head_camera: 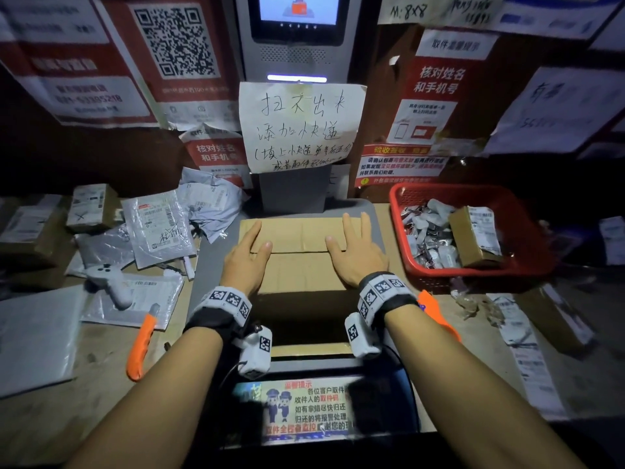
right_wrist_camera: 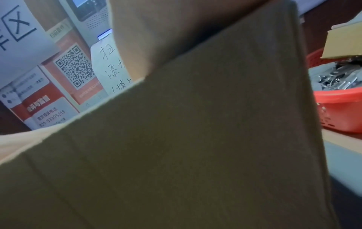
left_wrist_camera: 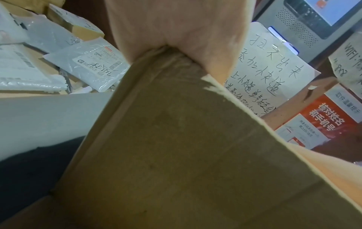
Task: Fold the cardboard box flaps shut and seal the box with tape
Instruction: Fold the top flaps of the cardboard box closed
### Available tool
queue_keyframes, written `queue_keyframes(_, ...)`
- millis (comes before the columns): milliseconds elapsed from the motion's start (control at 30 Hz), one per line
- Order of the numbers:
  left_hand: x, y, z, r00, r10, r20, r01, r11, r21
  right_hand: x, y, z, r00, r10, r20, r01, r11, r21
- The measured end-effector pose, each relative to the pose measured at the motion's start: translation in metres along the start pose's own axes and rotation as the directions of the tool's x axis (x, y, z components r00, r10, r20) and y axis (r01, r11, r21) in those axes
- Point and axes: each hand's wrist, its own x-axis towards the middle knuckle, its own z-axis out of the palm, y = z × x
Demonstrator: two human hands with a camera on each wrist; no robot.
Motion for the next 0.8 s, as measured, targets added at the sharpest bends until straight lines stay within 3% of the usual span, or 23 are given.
queue_keyframes(67, 0.002, -0.004, 0.001, 1.0, 0.006, -0.017, -0.005, 1.0, 0.027, -0.002, -0.006, 0.0, 0.999, 0.037, 0.009, -0.036, 0.998, -0.053)
queue_keyframes(167, 0.001, -0.003, 0.005, 0.999, 0.017, -0.027, -0.014, 0.995, 0.104, -0.005, -0.015, 0.003, 0.999, -0.007, -0.044, 0.001, 0.991, -0.132)
queue_keyframes(267, -0.005, 0.005, 0.009, 0.997, 0.011, -0.071, 0.012, 0.945, 0.325, -0.007, -0.015, 0.008, 0.996, -0.083, -0.034, 0.079, 0.99, -0.113)
queue_keyframes(333, -0.006, 0.015, 0.006, 0.988, 0.108, -0.108, -0.039, 0.864, 0.502, -0.006, -0.013, 0.007, 0.997, -0.079, -0.026, 0.076, 0.992, -0.098)
queue_keyframes(400, -0.008, 0.022, 0.005, 0.966, 0.259, -0.027, -0.175, 0.721, 0.671, -0.006, -0.013, 0.006, 0.998, -0.062, -0.026, 0.059, 0.992, -0.109)
queue_keyframes(500, -0.027, 0.023, 0.021, 0.889, 0.379, 0.255, -0.437, 0.541, 0.719, -0.004, -0.015, 0.008, 0.998, -0.057, -0.032, 0.053, 0.991, -0.126)
queue_keyframes(633, -0.035, 0.02, 0.029, 0.898, 0.307, 0.314, -0.437, 0.543, 0.717, -0.008, -0.022, 0.01, 0.995, -0.076, -0.06, 0.061, 0.972, -0.226)
queue_keyframes(800, -0.032, 0.021, 0.021, 0.874, 0.334, 0.353, -0.483, 0.504, 0.716, -0.018, -0.032, 0.016, 0.98, -0.189, -0.056, 0.171, 0.958, -0.23)
